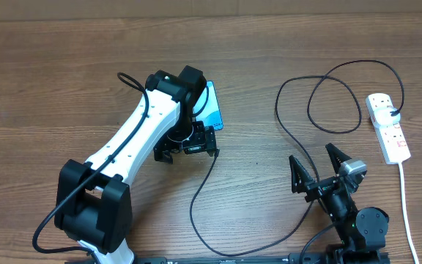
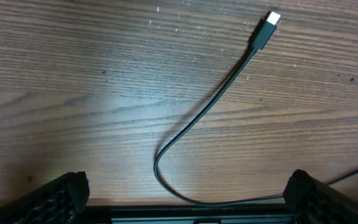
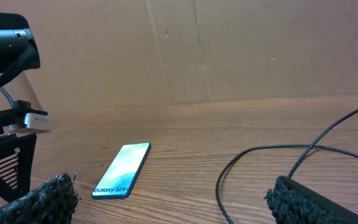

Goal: Plug charger to phone and switch on socket
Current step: 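Lower the left gripper over the Galaxy S24 phone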

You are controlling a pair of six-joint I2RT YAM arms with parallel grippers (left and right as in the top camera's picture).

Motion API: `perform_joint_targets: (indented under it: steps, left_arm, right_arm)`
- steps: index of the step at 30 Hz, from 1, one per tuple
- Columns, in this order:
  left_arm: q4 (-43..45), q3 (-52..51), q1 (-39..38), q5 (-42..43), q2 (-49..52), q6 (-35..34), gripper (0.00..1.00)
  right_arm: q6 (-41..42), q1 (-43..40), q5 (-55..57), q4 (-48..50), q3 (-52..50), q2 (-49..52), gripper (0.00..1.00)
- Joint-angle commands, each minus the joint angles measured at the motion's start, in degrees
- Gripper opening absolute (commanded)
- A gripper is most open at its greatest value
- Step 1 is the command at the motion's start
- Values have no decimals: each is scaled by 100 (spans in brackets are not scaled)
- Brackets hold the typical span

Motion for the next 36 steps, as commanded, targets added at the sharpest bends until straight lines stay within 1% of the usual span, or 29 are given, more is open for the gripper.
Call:
perform_joint_targets:
  steps: [1, 4, 7, 10, 12, 16, 20, 29, 33, 36]
  left_arm:
    - [-190, 396, 59, -208, 109, -177, 100]
    - [-765, 1228, 181, -656, 297, -254, 100]
    - [-1318, 2251, 297, -872, 592, -238, 100]
    - [-1432, 2793, 341, -990, 828, -221, 100]
    - [-1303, 3012, 352, -1021, 1032, -223, 100]
    - [-931, 3023, 339, -1032, 1351, -232, 100]
    - [-669, 3023, 245, -1029, 1762, -415, 100]
    - [398, 3023, 188, -1322, 2496, -398, 100]
    - [573, 3023, 188, -1287, 2778, -398, 100]
    - [772, 3018, 188, -1451, 2938, -396, 100]
  right_arm:
    - [17, 22, -2, 33, -55, -57, 100]
    - [17, 22, -2, 33, -55, -57, 100]
    - [17, 22, -2, 33, -55, -57, 100]
    - [17, 22, -2, 33, -55, -57, 100]
    - [17, 22, -2, 33, -55, -57, 100]
    - [17, 22, -2, 33, -55, -57, 100]
    - [17, 22, -4, 33, -55, -57, 100]
    - [17, 22, -2, 33, -55, -57, 100]
    - [17, 22, -2, 33, -55, -57, 100]
    - [17, 22, -2, 33, -55, -57, 100]
